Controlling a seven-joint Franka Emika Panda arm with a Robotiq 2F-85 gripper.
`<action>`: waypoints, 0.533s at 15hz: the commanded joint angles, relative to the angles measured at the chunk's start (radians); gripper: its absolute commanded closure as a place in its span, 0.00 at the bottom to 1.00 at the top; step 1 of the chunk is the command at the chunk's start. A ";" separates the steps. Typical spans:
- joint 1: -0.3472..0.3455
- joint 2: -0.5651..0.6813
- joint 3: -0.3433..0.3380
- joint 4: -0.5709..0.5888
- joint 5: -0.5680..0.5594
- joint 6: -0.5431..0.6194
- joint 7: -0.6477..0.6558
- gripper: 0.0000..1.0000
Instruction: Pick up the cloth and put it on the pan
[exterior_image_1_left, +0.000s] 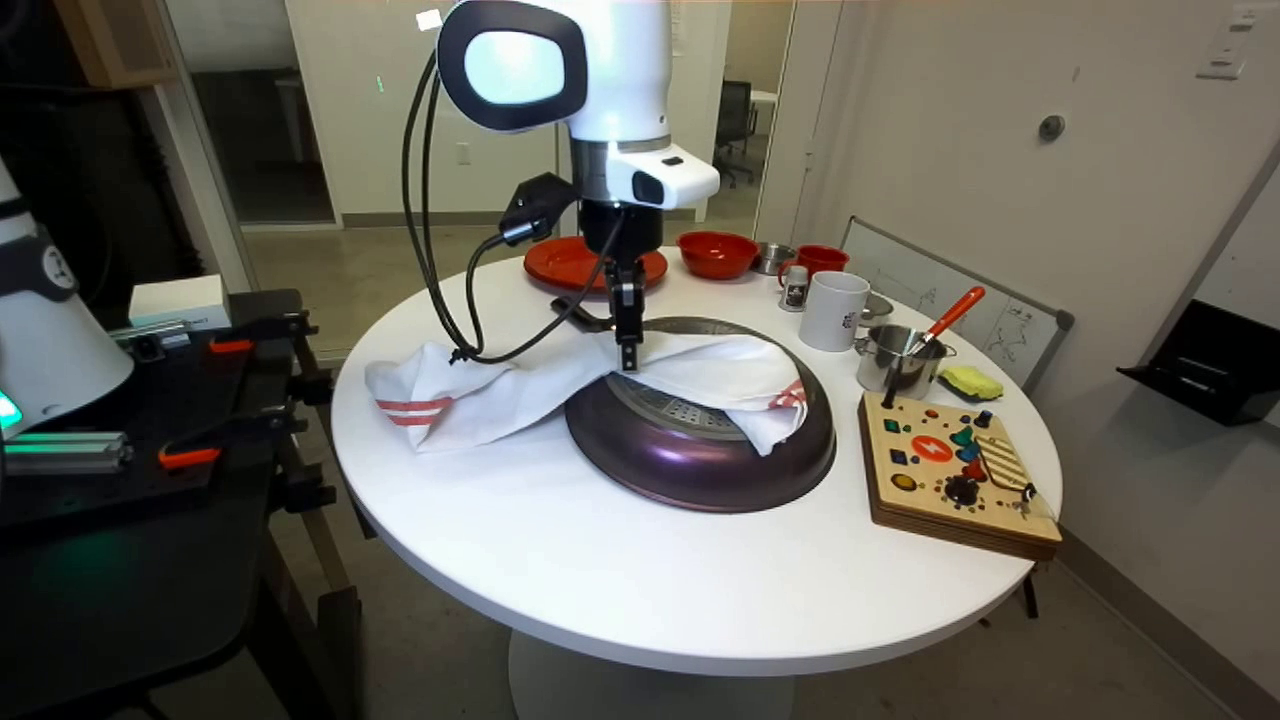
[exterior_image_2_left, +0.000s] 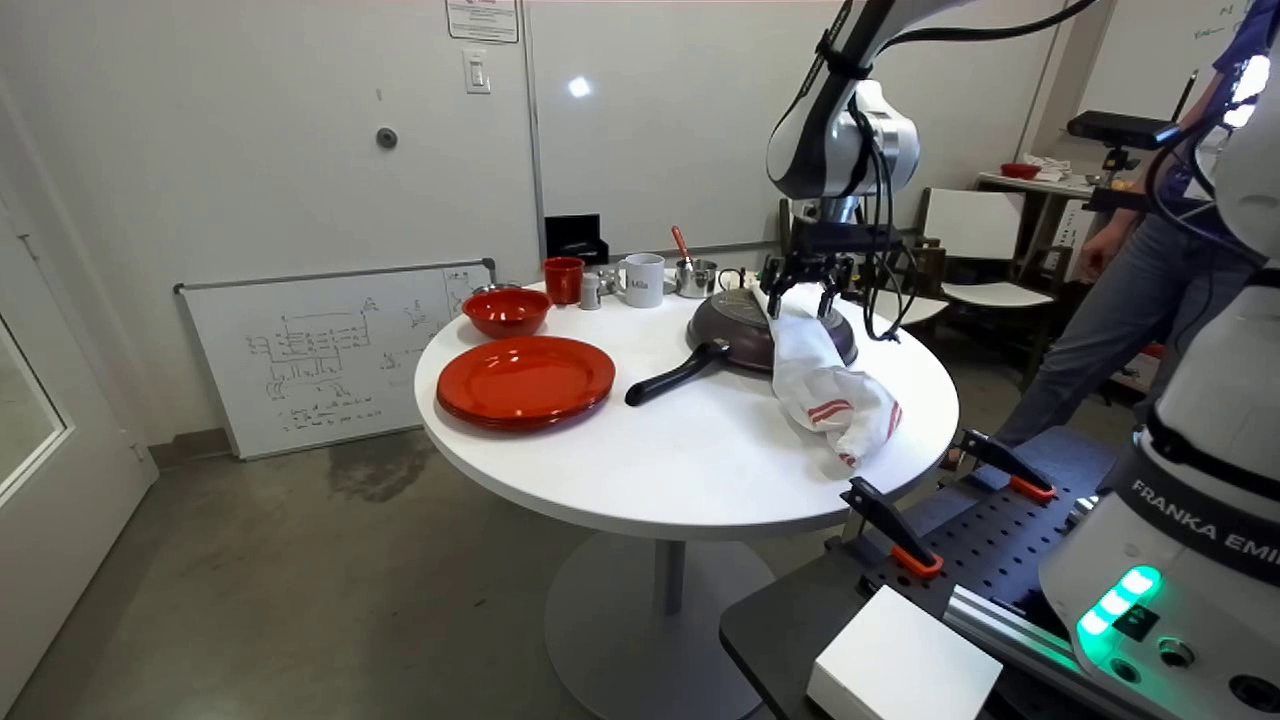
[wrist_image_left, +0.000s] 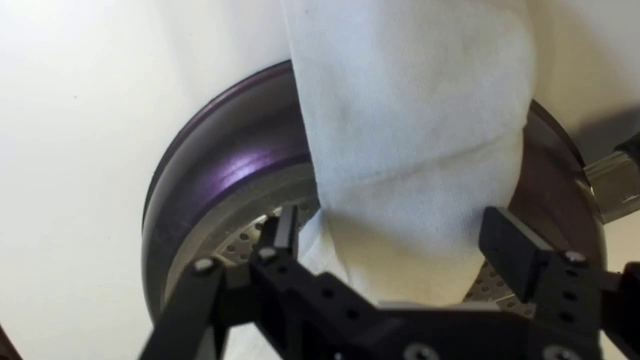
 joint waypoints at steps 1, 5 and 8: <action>-0.021 0.028 0.016 0.031 0.018 -0.006 -0.034 0.40; -0.026 0.030 0.022 0.037 0.017 -0.009 -0.040 0.70; -0.025 0.025 0.025 0.042 0.016 -0.013 -0.044 0.94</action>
